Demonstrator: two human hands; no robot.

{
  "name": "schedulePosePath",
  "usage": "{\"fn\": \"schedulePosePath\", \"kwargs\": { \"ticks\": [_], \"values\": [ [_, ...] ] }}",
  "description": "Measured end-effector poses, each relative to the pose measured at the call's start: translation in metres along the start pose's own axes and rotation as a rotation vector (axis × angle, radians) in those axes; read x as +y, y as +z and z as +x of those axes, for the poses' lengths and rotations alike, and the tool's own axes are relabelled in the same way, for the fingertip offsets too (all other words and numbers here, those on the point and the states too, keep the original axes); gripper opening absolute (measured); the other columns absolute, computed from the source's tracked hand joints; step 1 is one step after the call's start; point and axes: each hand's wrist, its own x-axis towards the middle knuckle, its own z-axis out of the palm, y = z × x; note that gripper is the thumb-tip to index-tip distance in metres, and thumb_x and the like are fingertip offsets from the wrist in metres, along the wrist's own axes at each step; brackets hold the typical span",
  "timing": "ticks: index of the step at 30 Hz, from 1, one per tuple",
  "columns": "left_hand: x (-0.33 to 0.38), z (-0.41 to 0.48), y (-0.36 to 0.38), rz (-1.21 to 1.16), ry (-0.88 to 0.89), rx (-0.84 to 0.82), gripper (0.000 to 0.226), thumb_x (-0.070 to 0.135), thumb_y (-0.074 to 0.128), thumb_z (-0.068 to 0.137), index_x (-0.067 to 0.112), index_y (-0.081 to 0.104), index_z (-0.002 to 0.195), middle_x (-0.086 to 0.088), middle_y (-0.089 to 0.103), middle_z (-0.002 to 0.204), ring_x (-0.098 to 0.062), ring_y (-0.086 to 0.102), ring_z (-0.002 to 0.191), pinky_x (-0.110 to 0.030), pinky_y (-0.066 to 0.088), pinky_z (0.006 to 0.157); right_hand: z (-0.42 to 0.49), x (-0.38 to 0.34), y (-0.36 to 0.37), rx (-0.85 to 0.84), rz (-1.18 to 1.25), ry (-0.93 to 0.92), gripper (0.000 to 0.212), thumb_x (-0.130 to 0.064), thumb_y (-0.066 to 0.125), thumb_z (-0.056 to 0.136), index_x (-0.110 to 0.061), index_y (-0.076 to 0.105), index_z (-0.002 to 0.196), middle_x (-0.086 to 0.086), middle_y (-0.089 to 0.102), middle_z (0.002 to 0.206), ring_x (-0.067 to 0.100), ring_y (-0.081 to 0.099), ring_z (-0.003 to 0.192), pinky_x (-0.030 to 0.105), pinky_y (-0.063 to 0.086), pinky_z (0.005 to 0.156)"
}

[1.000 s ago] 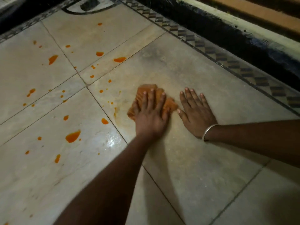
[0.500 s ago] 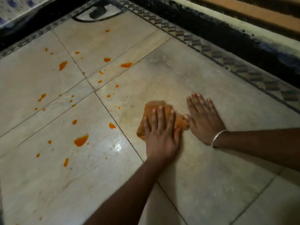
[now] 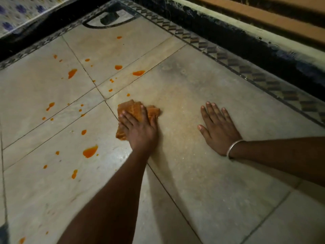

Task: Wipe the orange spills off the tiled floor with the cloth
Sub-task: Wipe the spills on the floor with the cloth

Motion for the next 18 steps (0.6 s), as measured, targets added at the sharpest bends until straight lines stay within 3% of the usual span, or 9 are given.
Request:
{"fn": "schedulePosePath", "kwargs": {
  "ticks": [5,8,9,12,14,16,17,18],
  "values": [
    [0.013,-0.075,0.014,-0.008,0.047,0.036,0.065,0.049,0.023,0.109,0.014,0.023,0.164,-0.041,0.011,0.163,-0.055,0.009,0.154,-0.063,0.005,0.126,0.001,0.002,-0.002,-0.048,0.007,0.012,0.077,-0.054,0.009,0.095,-0.010,0.019,0.158,0.013,0.015,0.165,0.028,0.011,0.153,0.049,0.009,0.124],
    [0.014,-0.124,0.021,-0.036,0.152,-0.044,0.062,0.043,0.022,0.111,0.016,0.011,0.165,-0.032,-0.005,0.166,-0.049,-0.007,0.156,-0.053,-0.012,0.127,0.004,0.002,-0.005,-0.111,0.030,0.016,0.074,-0.053,0.011,0.098,-0.013,0.009,0.159,0.011,0.004,0.167,0.026,0.002,0.154,0.047,0.002,0.123],
    [0.015,-0.140,0.022,-0.058,0.189,-0.095,0.060,0.038,0.027,0.110,0.016,0.015,0.165,-0.032,-0.002,0.165,-0.050,-0.003,0.156,-0.052,-0.010,0.128,0.006,0.002,-0.008,-0.150,0.038,0.024,0.070,-0.052,0.016,0.101,-0.014,0.005,0.159,0.010,-0.001,0.167,0.024,-0.002,0.154,0.046,0.000,0.123],
    [0.028,-0.189,0.011,0.000,0.242,-0.121,0.054,0.021,0.038,0.100,0.009,0.046,0.152,-0.035,0.025,0.156,-0.056,0.040,0.142,-0.065,0.031,0.119,0.010,0.000,-0.024,-0.258,0.037,0.022,0.068,-0.048,0.023,0.104,-0.016,-0.001,0.159,0.008,-0.009,0.167,0.023,-0.008,0.154,0.042,-0.002,0.123],
    [0.041,-0.196,-0.014,-0.047,0.312,-0.183,0.051,0.020,0.032,0.108,0.015,0.035,0.158,-0.030,0.029,0.161,-0.047,0.042,0.145,-0.055,0.034,0.121,0.012,0.000,-0.038,-0.318,0.036,0.012,0.066,-0.047,0.022,0.105,-0.016,0.000,0.159,0.008,-0.009,0.167,0.022,-0.007,0.154,0.041,0.000,0.123],
    [0.039,-0.182,-0.044,-0.288,0.195,-0.181,0.041,0.031,0.031,0.112,0.023,0.038,0.152,-0.016,0.062,0.141,-0.033,0.063,0.123,-0.039,0.051,0.100,0.010,-0.003,-0.051,-0.350,0.027,-0.014,0.064,-0.046,0.021,0.106,-0.016,0.003,0.160,0.007,-0.008,0.167,0.022,-0.006,0.154,0.040,0.001,0.124],
    [0.033,-0.172,-0.056,-0.521,0.097,-0.158,0.036,0.037,0.033,0.112,0.025,0.048,0.143,-0.011,0.070,0.126,-0.029,0.069,0.109,-0.036,0.054,0.089,0.008,-0.007,-0.058,-0.355,0.017,-0.034,0.063,-0.046,0.021,0.106,-0.017,0.004,0.160,0.007,-0.007,0.167,0.022,-0.006,0.154,0.040,0.001,0.124],
    [0.028,-0.160,-0.069,-0.794,-0.020,-0.151,0.035,0.042,0.035,0.111,0.024,0.057,0.133,-0.008,0.073,0.119,-0.029,0.070,0.104,-0.038,0.057,0.087,0.006,-0.010,-0.064,-0.367,0.014,-0.046,0.063,-0.045,0.022,0.106,-0.017,0.006,0.160,0.007,-0.006,0.167,0.022,-0.005,0.154,0.040,0.002,0.124]
  ]
}}
